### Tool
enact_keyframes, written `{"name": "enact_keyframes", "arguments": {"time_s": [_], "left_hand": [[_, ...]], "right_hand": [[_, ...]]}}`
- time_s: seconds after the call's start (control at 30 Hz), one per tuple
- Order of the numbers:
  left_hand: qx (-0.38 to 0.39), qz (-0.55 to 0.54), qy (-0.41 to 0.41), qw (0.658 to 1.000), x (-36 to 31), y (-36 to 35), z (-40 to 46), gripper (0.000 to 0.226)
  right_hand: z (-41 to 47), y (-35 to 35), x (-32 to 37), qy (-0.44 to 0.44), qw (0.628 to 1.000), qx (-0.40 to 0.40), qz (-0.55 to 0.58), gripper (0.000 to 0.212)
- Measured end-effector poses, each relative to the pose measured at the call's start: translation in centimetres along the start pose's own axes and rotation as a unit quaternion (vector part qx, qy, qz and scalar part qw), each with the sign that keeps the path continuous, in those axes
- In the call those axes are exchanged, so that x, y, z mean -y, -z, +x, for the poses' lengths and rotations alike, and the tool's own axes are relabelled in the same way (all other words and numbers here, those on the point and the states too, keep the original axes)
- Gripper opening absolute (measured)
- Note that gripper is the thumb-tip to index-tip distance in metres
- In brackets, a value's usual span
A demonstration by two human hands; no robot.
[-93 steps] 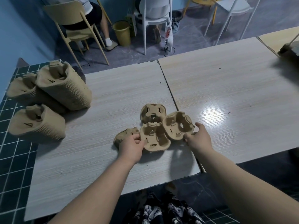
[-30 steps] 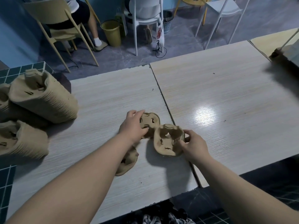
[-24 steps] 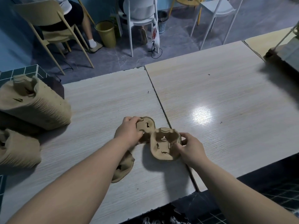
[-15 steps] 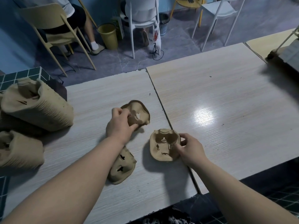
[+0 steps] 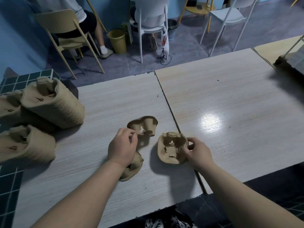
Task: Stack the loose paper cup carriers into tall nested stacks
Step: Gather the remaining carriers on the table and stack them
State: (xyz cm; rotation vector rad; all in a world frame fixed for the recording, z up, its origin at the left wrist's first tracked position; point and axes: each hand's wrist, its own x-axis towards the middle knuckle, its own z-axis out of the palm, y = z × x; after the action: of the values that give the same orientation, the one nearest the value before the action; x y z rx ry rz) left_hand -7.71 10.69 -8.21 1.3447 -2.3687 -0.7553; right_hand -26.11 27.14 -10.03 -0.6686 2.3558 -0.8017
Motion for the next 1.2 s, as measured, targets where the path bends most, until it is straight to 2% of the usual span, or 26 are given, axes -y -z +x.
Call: {"name": "enact_keyframes", "arguments": {"time_s": [0.1,0.2,0.3,0.47,0.53,0.6,0.7,0.8,1.03,1.2], "left_hand": [[-0.001,-0.009,0.068,0.998,0.3,0.5,-0.3,0.027],[-0.007,-0.029,0.139,0.99,0.5,1.0,0.1,0.025],[0.033,-0.075,0.212,0.974,-0.1,0.8,1.4,0.037],[0.183,-0.032,0.209,0.96,-2.9,-0.7,2.1,0.08],[0.208,-0.018,0.207,0.956,-3.4,-1.4,2.1,0.097],[0.214,-0.01,0.207,0.955,-3.5,-1.8,2.1,0.102],[0.196,-0.013,0.206,0.959,-3.2,-2.4,2.2,0.093],[0.167,-0.079,0.203,0.962,-2.8,-3.0,2.5,0.075],[0.068,-0.18,0.229,0.954,-2.6,-3.4,3.8,0.053],[-0.01,-0.274,0.235,0.933,-2.9,-1.1,5.5,0.046]], "right_hand": [[-0.3,-0.1,0.0,0.0,1.0,-0.002,-0.002,0.032],[-0.5,-0.1,-0.1,0.0,1.0,-0.004,-0.003,0.033],[-0.7,-0.1,-0.3,-0.001,1.0,-0.009,-0.003,0.034],[-0.9,0.2,-0.6,0.004,1.0,-0.023,-0.005,0.033],[-0.9,0.3,-0.6,0.001,1.0,-0.024,-0.005,0.035],[-0.9,0.5,-0.7,-0.002,1.0,-0.023,0.001,0.036],[-0.8,0.7,-0.9,-0.007,1.0,-0.023,0.006,0.036],[-0.7,0.8,-1.0,-0.005,1.0,-0.025,0.002,0.036],[-0.4,1.0,-1.2,-0.009,1.0,-0.022,-0.004,0.041],[-0.2,1.0,-1.2,-0.01,1.0,-0.01,0.002,0.039]]}}
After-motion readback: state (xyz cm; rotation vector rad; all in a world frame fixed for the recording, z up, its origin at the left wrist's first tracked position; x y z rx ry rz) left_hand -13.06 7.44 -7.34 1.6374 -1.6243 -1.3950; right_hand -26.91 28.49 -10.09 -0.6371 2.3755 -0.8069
